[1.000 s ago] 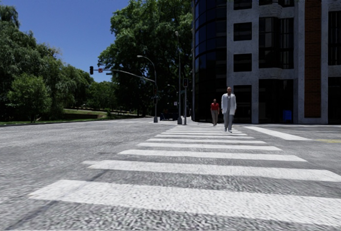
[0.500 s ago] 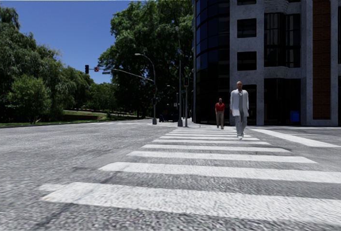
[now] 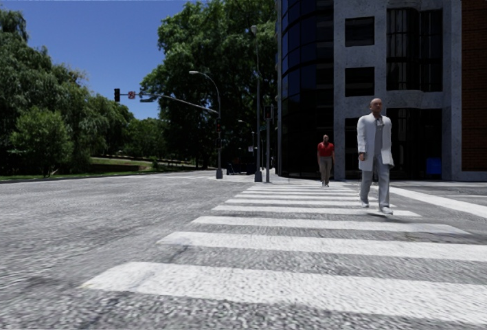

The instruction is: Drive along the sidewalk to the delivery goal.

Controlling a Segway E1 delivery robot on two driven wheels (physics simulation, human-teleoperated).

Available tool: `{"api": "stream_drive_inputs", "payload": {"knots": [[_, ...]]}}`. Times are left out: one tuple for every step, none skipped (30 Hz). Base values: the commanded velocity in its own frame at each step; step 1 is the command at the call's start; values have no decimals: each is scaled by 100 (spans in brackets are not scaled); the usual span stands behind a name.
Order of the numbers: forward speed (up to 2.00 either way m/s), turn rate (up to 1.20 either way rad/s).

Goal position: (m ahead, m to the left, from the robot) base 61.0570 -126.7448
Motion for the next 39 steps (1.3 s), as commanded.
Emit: {"api": "stream_drive_inputs", "payload": {"knots": [[200,0],[200,0],[200,0],[200,0],[200,0],[200,0],[200,0],[200,0],[200,0],[200,0],[200,0],[200,0],[200,0],[200,0],[200,0],[200,0],[200,0],[200,0],[200,0],[200,0],[200,0],[200,0],[200,0],[200,0],[200,0],[200,0],[200,0],[200,0],[200,0],[200,-12],[200,-26],[200,-26],[200,-31],[200,-32],[200,-37],[200,-41],[200,-41],[200,-54],[200,-74]]}}
